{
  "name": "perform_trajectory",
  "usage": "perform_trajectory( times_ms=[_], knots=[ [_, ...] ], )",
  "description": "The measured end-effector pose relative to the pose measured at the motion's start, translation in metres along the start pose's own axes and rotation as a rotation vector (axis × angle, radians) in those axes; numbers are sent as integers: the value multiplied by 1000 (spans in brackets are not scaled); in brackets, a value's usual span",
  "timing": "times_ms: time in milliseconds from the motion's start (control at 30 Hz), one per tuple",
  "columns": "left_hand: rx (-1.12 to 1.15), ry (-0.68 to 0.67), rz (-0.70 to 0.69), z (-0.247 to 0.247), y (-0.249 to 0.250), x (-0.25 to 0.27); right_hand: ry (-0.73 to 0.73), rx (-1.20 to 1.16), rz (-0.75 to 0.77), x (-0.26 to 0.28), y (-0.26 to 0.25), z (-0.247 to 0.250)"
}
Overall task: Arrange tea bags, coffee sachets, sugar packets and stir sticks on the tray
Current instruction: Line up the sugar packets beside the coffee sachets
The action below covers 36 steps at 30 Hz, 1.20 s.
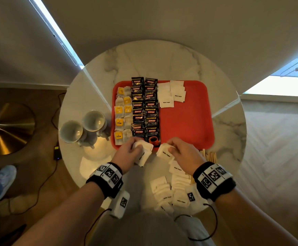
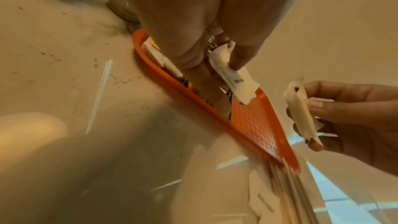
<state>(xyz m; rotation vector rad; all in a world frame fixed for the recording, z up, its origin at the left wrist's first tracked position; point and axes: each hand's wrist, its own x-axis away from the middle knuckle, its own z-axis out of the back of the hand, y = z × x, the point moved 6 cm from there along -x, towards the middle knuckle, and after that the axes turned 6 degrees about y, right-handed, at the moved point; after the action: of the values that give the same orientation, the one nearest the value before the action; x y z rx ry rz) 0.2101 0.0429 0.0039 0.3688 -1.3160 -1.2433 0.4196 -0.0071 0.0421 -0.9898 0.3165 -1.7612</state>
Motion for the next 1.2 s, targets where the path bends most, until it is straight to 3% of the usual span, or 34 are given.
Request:
perform_trajectory(
  times_ms=[133, 267, 400, 567, 667, 900, 1200],
  knots=[
    [230, -40, 113, -11, 16, -4, -37, -56, 85, -9, -30, -3],
    [502, -127, 260, -30, 26, -2, 53, -60, 147, -24, -40, -4],
    [608, -73, 246, -34, 26, -6, 222, -214, 28, -34, -27, 2],
    [729, -16, 292, -39, 31, -15, 183, -485, -155, -39, -12, -7],
    [756, -2, 301, -42, 32, -19, 177, -534, -157, -43, -11, -3],
    [729, 102, 304, -37, 33, -35, 153, -323, -68, -57, -4, 18],
    [716, 167, 280, -18, 21, -43, 394, -302, -245, -122, 48, 74]
  ],
)
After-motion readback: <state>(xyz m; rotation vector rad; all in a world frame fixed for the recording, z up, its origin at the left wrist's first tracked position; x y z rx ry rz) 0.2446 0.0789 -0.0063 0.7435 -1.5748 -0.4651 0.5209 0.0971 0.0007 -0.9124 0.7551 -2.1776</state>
